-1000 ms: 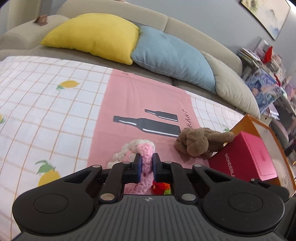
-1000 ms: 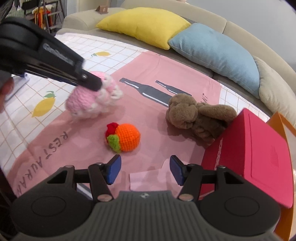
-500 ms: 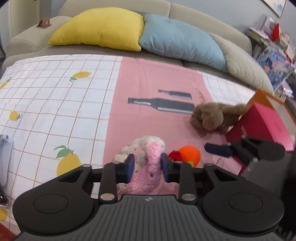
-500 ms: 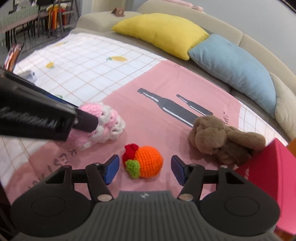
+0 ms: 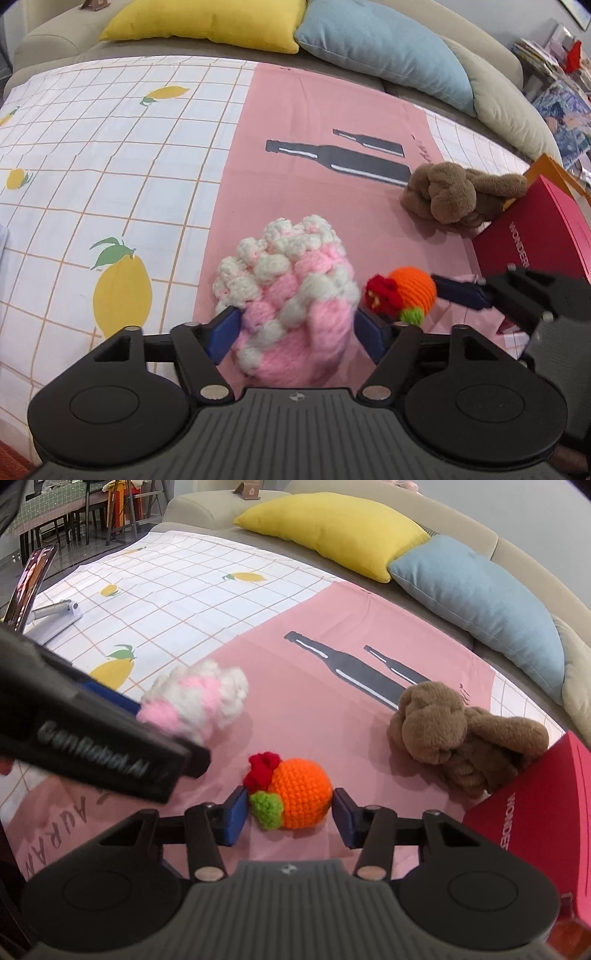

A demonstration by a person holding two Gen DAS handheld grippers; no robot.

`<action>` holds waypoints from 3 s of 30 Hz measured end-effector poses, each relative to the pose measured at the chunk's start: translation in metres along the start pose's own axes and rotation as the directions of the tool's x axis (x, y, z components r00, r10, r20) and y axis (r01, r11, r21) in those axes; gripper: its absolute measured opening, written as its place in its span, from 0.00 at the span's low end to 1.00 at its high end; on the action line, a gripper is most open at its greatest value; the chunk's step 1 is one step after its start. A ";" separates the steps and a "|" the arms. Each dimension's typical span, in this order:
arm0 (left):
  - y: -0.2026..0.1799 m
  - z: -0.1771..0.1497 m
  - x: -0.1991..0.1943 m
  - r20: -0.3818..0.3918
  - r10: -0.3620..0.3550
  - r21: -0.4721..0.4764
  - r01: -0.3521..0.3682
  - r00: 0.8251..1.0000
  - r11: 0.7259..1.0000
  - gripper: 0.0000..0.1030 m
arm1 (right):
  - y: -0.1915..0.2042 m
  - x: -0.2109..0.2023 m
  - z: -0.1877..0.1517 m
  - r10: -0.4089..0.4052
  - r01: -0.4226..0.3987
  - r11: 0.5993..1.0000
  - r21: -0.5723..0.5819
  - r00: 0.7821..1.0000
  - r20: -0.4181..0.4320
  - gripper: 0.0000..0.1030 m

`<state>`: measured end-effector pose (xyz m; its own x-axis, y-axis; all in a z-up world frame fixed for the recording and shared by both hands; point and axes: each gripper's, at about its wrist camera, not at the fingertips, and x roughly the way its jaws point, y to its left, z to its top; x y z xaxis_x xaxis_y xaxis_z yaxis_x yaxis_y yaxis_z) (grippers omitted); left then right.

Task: Organize soft objects
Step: 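Grasp pink crocheted hat with left tool while right tool grasps orange crocheted fruit, then carry crocheted hat and fruit over the orange box with both tools, then open both tools to drop hat and fruit into the box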

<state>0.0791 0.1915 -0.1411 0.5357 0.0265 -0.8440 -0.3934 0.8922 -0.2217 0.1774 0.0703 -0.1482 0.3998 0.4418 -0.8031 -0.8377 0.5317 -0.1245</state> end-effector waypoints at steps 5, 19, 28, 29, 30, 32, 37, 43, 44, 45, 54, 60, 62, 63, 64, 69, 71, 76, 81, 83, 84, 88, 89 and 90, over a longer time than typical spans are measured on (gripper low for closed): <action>-0.008 -0.002 0.002 0.021 0.054 0.068 -0.055 0.998 0.996 0.63 | -0.001 -0.001 0.000 0.002 -0.002 1.000 0.017 1.000 -0.009 0.47; -0.026 -0.001 -0.037 0.106 0.020 0.085 -0.029 0.994 0.996 0.35 | -0.017 -0.054 -0.016 -0.001 -0.004 0.996 0.093 0.999 0.048 0.47; -0.061 -0.001 -0.073 0.144 -0.092 0.117 0.076 0.985 0.990 0.35 | -0.046 -0.108 -0.030 -0.028 0.002 0.978 0.208 0.992 0.123 0.47; -0.066 -0.001 -0.077 0.148 -0.106 0.124 0.087 0.983 0.988 0.35 | -0.049 -0.113 -0.032 -0.036 0.007 0.976 0.218 0.991 0.131 0.47; -0.071 -0.001 -0.081 0.154 -0.119 0.133 0.099 0.981 0.986 0.35 | -0.052 -0.119 -0.034 -0.045 0.012 0.973 0.228 0.989 0.139 0.47; -0.082 -0.001 -0.089 0.164 -0.145 0.154 0.120 0.976 0.981 0.35 | -0.059 -0.131 -0.039 -0.063 0.022 0.968 0.250 0.986 0.156 0.47; -0.112 0.004 -0.104 0.175 -0.231 0.195 0.196 0.957 0.961 0.35 | -0.082 -0.158 -0.053 -0.116 0.053 0.947 0.317 0.976 0.182 0.47; -0.157 0.012 -0.112 0.154 -0.345 0.258 0.299 0.926 0.919 0.35 | -0.114 -0.187 -0.072 -0.208 0.124 0.919 0.375 0.959 0.191 0.47; -0.165 0.014 -0.112 0.146 -0.362 0.269 0.315 0.921 0.910 0.35 | -0.119 -0.191 -0.076 -0.226 0.141 0.913 0.383 0.956 0.188 0.47; -0.173 0.015 -0.111 0.135 -0.377 0.283 0.329 0.916 0.901 0.35 | -0.125 -0.194 -0.080 -0.244 0.157 0.907 0.391 0.952 0.183 0.47; -0.256 0.027 -0.101 0.027 -0.483 0.391 0.436 0.875 0.811 0.35 | -0.183 -0.221 -0.113 -0.371 0.288 0.846 0.449 0.922 0.109 0.47; -0.317 0.036 -0.085 -0.038 -0.513 0.445 0.474 0.857 0.759 0.35 | -0.214 -0.229 -0.128 -0.411 0.354 0.847 0.397 0.909 0.064 0.47; -0.332 0.035 -0.077 -0.059 -0.507 0.464 0.473 0.860 0.749 0.35 | -0.224 -0.228 -0.133 -0.417 0.371 0.847 0.380 0.908 0.043 0.47; -0.340 0.035 -0.073 -0.068 -0.499 0.475 0.468 0.864 0.745 0.35 | -0.230 -0.228 -0.135 -0.417 0.377 0.847 0.374 0.909 0.028 0.47; -0.349 0.034 -0.068 -0.079 -0.490 0.484 0.463 0.868 0.743 0.35 | -0.235 -0.226 -0.138 -0.416 0.382 0.847 0.369 0.909 0.012 0.47; -0.377 0.028 -0.044 -0.129 -0.426 0.534 0.425 0.895 0.731 0.35 | -0.253 -0.211 -0.149 -0.400 0.396 0.857 0.329 0.915 -0.060 0.47; -0.384 0.025 -0.036 -0.139 -0.394 0.557 0.401 0.909 0.728 0.35 | -0.258 -0.206 -0.153 -0.390 0.391 0.865 0.314 0.918 -0.069 0.47; -0.395 0.017 -0.010 -0.189 -0.319 0.585 0.368 0.929 0.723 0.35 | -0.262 -0.195 -0.160 -0.368 0.380 0.883 0.277 0.925 -0.096 0.47; -0.396 0.012 0.008 -0.228 -0.261 0.592 0.347 0.938 0.727 0.35 | -0.264 -0.182 -0.166 -0.341 0.370 0.888 0.272 0.928 -0.148 0.47; -0.398 0.011 0.013 -0.236 -0.242 0.607 0.337 0.941 0.719 0.35 | -0.262 -0.177 -0.168 -0.330 0.364 0.892 0.268 0.930 -0.164 0.47; -0.400 0.009 0.015 -0.240 -0.235 0.615 0.335 0.942 0.714 0.35 | -0.261 -0.175 -0.169 -0.322 0.359 0.895 0.264 0.931 -0.173 0.47; -0.402 0.002 0.022 -0.261 -0.205 0.631 0.328 0.943 0.703 0.35 | -0.267 -0.171 -0.170 -0.298 0.345 0.890 0.298 0.935 -0.195 0.47; -0.403 0.003 0.024 -0.270 -0.202 0.627 0.332 0.941 0.705 0.36 | -0.267 -0.170 -0.170 -0.300 0.349 0.890 0.294 0.933 -0.201 0.47; -0.402 0.002 0.026 -0.276 -0.199 0.621 0.333 0.940 0.710 0.36 | -0.268 -0.169 -0.171 -0.298 0.348 0.889 0.296 0.933 -0.204 0.47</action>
<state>0.2529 -0.1655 -0.0724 0.3758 -0.2775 -0.8842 0.3632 0.9219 -0.1350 0.2709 -0.2698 -0.0789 0.5464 0.1067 -0.8307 -0.4958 0.8406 -0.2182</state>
